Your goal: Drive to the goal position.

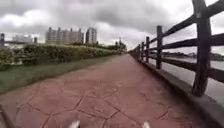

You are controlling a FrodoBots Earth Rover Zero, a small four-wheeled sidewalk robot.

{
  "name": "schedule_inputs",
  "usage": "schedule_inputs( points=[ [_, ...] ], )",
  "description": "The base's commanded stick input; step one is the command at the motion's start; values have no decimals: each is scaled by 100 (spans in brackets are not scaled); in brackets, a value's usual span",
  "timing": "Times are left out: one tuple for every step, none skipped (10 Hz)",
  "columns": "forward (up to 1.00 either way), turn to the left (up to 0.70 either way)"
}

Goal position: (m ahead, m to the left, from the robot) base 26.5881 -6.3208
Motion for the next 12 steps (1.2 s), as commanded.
schedule_inputs(
  points=[
    [50, 1],
    [50, 0],
    [50, 0],
    [50, 0],
    [50, 0],
    [50, 0],
    [50, 0],
    [50, 0],
    [50, 0],
    [50, 0],
    [50, 0],
    [50, 0]
  ],
)
